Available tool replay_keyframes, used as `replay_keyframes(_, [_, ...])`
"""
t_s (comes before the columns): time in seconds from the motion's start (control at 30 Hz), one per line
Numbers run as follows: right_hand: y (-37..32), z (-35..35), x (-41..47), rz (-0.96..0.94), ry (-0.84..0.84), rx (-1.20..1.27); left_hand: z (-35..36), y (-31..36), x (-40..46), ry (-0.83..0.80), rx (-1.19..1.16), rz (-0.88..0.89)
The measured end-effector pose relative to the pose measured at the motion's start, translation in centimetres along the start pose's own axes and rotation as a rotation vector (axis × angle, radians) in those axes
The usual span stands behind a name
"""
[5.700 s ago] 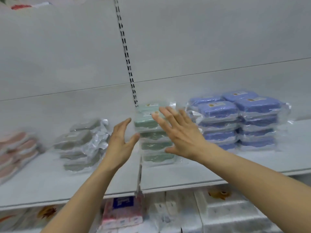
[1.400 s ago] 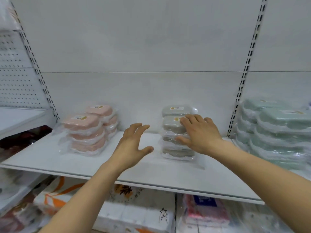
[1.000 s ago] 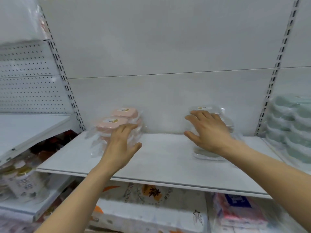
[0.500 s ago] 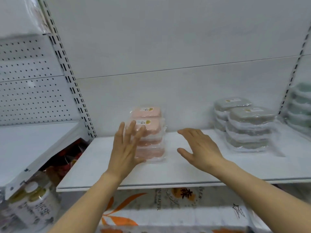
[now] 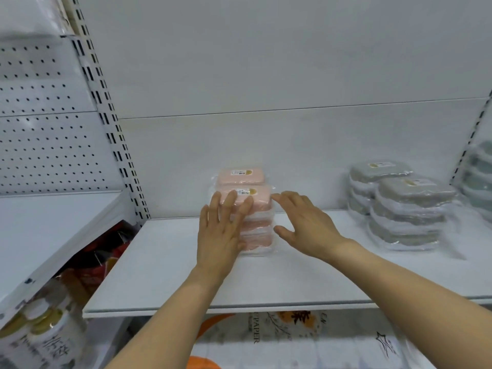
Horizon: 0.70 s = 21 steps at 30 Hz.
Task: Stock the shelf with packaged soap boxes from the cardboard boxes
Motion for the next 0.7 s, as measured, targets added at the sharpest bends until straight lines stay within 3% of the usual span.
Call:
replay_keyframes(0.27, [2.9, -3.5, -4.8, 0.116, -0.038, -0.076, -1.6, 1.7, 0.6, -0.022, 0.1, -0.01])
replay_keyframes(0.5, [4.3, -7.6, -11.6, 0.26, -0.013, -0.158, -4.2, 2.8, 2.5, -0.199, 0.146, -0.12])
replay_keyframes(0.7, [2.5, -13.3, -16.2, 0.273, 0.176, -0.226, -12.4, 7.6, 0.0, 0.047, -0.188, -0.03])
Point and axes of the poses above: each hand's wrist, its own x-axis towards the middle knuckle, its own z-axis out of the palm, y = z × x, the point moved 10 cm from there along x, towards the middle knuckle, and after that the axes turned 14 degrees about -z, right-handed, at the moved point
